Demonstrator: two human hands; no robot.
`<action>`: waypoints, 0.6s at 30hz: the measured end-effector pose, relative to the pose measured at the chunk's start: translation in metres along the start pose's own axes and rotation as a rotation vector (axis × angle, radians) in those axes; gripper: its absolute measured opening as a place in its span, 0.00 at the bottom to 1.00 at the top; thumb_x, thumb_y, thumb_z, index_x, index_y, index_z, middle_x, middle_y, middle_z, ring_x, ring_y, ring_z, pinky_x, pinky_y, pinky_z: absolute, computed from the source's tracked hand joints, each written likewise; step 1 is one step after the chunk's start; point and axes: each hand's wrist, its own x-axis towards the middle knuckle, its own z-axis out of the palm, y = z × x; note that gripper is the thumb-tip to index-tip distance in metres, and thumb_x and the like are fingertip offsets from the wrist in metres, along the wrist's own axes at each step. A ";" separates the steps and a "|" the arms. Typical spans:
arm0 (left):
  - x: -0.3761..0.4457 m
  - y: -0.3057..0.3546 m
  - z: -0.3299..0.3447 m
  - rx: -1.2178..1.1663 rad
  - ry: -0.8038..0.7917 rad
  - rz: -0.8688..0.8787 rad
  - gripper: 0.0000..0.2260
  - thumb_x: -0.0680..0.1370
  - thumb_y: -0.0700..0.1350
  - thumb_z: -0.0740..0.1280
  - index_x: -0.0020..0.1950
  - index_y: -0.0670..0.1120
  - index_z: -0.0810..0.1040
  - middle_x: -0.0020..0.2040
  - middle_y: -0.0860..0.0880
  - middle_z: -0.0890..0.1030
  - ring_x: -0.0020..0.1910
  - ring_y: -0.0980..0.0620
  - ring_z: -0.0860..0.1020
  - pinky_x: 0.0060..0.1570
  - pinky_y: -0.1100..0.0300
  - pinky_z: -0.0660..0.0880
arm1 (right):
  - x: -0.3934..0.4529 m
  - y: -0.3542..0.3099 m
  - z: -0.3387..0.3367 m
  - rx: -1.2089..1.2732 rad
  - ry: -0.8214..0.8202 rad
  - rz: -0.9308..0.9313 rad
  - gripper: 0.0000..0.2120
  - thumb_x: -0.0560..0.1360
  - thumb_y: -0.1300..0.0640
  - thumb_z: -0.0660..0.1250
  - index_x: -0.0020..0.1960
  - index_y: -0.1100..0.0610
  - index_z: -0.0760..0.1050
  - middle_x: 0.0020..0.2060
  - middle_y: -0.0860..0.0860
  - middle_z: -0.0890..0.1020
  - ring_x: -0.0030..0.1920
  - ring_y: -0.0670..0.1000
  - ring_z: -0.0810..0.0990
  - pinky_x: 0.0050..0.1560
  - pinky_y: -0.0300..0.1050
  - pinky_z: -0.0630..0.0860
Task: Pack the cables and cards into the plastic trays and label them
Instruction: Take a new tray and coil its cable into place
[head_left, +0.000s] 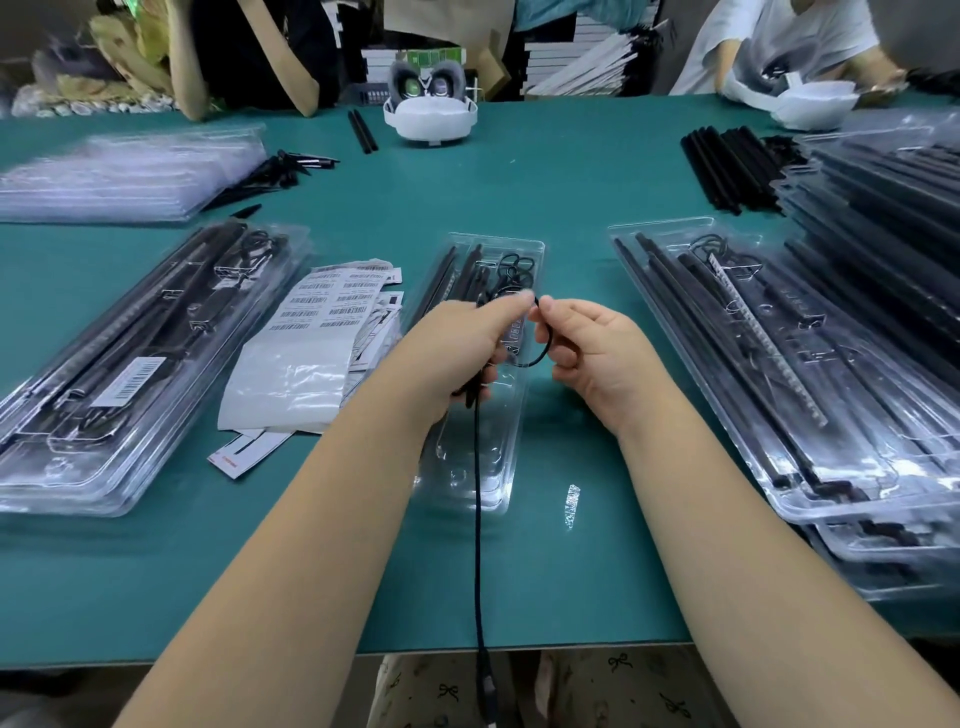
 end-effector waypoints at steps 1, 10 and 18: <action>0.002 0.004 0.003 0.046 0.009 0.003 0.19 0.71 0.65 0.66 0.34 0.50 0.73 0.25 0.54 0.73 0.22 0.55 0.70 0.25 0.64 0.69 | 0.000 0.000 0.000 0.009 0.010 -0.002 0.06 0.76 0.57 0.68 0.40 0.54 0.79 0.29 0.48 0.78 0.25 0.44 0.63 0.27 0.36 0.57; 0.013 -0.009 0.025 -0.276 0.089 0.110 0.15 0.74 0.50 0.71 0.31 0.48 0.70 0.21 0.55 0.68 0.19 0.57 0.64 0.23 0.66 0.63 | 0.000 0.003 0.000 0.029 -0.098 0.060 0.15 0.73 0.65 0.68 0.29 0.55 0.81 0.29 0.47 0.79 0.26 0.42 0.69 0.28 0.34 0.69; 0.020 -0.016 0.019 -0.403 0.249 0.135 0.23 0.80 0.56 0.60 0.28 0.47 0.69 0.24 0.51 0.74 0.24 0.54 0.75 0.31 0.61 0.73 | 0.000 0.001 -0.001 -0.425 0.001 0.116 0.05 0.72 0.64 0.69 0.41 0.55 0.79 0.34 0.51 0.79 0.26 0.43 0.74 0.30 0.35 0.73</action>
